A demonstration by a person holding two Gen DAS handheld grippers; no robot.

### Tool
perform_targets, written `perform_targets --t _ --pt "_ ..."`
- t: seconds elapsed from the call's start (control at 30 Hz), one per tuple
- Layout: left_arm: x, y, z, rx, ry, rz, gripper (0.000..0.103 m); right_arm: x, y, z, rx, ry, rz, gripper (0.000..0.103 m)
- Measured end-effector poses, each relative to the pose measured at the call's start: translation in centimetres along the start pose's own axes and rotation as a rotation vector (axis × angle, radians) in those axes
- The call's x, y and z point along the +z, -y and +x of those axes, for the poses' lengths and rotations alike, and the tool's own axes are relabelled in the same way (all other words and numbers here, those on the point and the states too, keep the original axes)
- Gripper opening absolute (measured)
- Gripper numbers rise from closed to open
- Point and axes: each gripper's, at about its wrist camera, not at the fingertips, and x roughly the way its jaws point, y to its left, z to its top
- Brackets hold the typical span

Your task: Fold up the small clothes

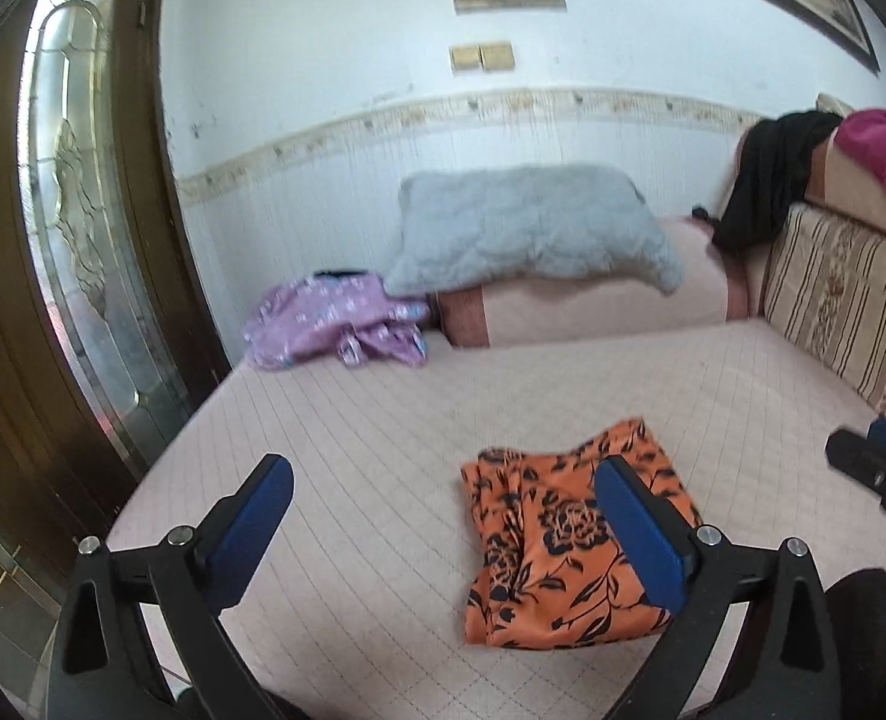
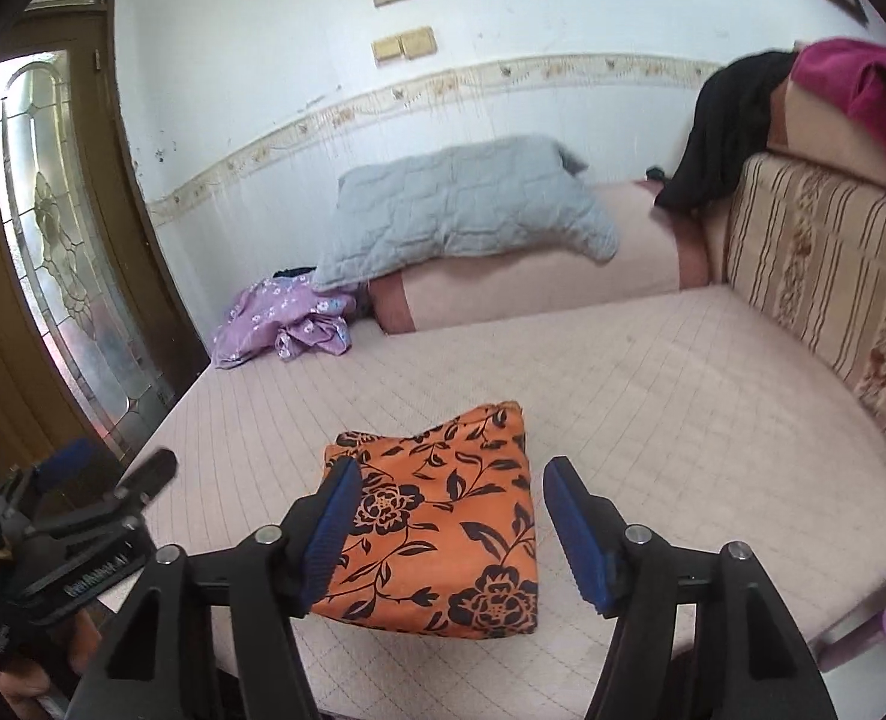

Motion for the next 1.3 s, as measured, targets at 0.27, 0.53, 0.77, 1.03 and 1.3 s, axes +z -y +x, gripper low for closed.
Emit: perform_targets --t 0.27,0.53,0.77,1.03,1.3 --pt "2.0 -1.0 -3.1 0.017 0.039 -0.024 0.103 0.4 -1.3 -3.0 -0.003 0.041 -0.065 0.067" --pt "3.3 -1.8 -5.1 0.050 0.090 -0.048 0.103 0.7 -1.7 -4.7 -0.009 0.080 -0.081 0.067" --pt "4.1 -2.2 -6.5 0.068 0.125 -0.053 0.103 1.1 -2.1 -5.8 -0.009 0.100 -0.080 0.067" --pt "4.3 -2.5 -7.1 0.065 0.132 -0.063 0.103 1.2 -2.9 -6.6 -0.023 0.109 -0.099 0.067" --pt "4.3 -2.4 -7.7 0.064 0.141 -0.061 0.103 1.0 -3.3 -6.9 -0.022 0.116 -0.114 0.067"
